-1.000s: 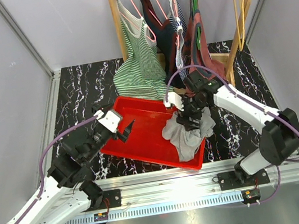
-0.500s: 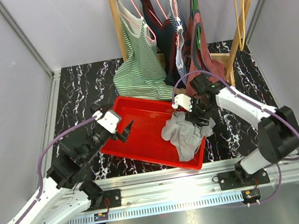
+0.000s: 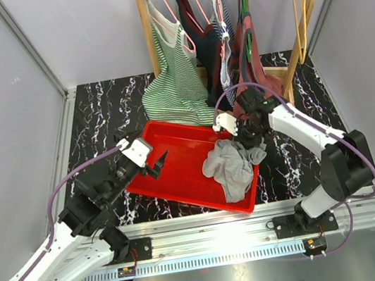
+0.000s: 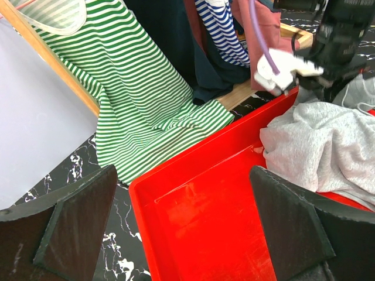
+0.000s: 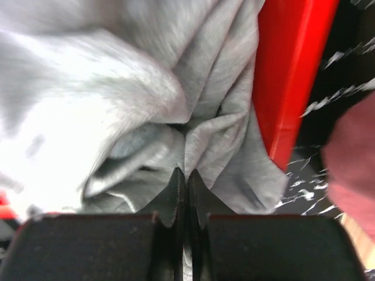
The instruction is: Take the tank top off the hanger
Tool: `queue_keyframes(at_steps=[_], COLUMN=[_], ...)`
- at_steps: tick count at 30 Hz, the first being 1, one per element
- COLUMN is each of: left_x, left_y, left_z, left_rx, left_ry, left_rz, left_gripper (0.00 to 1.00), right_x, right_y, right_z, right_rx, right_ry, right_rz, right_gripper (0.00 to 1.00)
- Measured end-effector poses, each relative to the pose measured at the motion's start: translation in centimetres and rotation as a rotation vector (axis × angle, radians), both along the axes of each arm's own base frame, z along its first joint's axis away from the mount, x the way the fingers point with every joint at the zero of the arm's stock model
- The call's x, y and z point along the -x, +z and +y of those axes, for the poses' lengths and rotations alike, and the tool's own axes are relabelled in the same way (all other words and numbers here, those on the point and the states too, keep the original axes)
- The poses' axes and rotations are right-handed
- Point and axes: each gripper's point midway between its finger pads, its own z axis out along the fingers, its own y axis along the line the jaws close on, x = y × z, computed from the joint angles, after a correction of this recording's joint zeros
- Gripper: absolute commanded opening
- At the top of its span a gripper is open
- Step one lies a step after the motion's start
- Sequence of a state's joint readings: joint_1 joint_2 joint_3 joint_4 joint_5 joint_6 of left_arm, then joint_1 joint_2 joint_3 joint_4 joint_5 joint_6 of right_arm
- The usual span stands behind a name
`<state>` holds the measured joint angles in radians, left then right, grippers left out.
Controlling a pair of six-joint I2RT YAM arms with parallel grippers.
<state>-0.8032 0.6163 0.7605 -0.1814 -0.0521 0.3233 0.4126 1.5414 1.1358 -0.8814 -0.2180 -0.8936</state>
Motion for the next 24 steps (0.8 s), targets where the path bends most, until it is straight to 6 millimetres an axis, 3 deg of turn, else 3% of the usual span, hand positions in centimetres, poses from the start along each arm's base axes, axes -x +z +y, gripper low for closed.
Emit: queue_keyframes(at_steps=[4, 7, 8, 9, 12, 13, 18, 21, 24], left_x=[0.0, 0.0, 0.0, 0.0, 0.0, 0.0, 0.0, 0.0, 0.0], left_y=[0.0, 0.0, 0.0, 0.0, 0.0, 0.0, 0.0, 0.0, 0.0], left_z=[0.0, 0.0, 0.0, 0.0, 0.0, 0.0, 0.0, 0.0, 0.0], left_rx=[0.0, 0.0, 0.0, 0.0, 0.0, 0.0, 0.0, 0.001, 0.006], left_ry=[0.0, 0.0, 0.0, 0.0, 0.0, 0.0, 0.0, 0.0, 0.0], left_rz=[0.0, 0.0, 0.0, 0.0, 0.0, 0.0, 0.001, 0.002, 0.006], left_gripper=[0.99, 0.99, 0.99, 0.99, 0.99, 0.99, 0.99, 0.99, 0.99], right_x=[0.0, 1.0, 1.5, 2.0, 3.0, 3.3, 3.6, 3.0, 2.0], right_y=[4.0, 6.4, 6.8, 6.8, 5.7, 5.0, 3.5, 4.6, 7.3], right_z=[2.8, 5.3, 6.0, 6.5, 7.4, 7.5, 6.8, 6.2, 4.6], right_rx=[-0.154, -0.279, -0.312, -0.333, -0.352, -0.349, -0.308, -0.304, -0.338], right_ry=[0.054, 0.118, 0.14, 0.156, 0.173, 0.171, 0.133, 0.11, 0.051], right_rz=[-0.022, -0.023, -0.009, 0.008, 0.07, 0.093, 0.123, 0.063, -0.031], right_gripper=[0.01, 0.09, 0.12, 0.22, 0.38, 0.51, 0.67, 0.69, 0.72])
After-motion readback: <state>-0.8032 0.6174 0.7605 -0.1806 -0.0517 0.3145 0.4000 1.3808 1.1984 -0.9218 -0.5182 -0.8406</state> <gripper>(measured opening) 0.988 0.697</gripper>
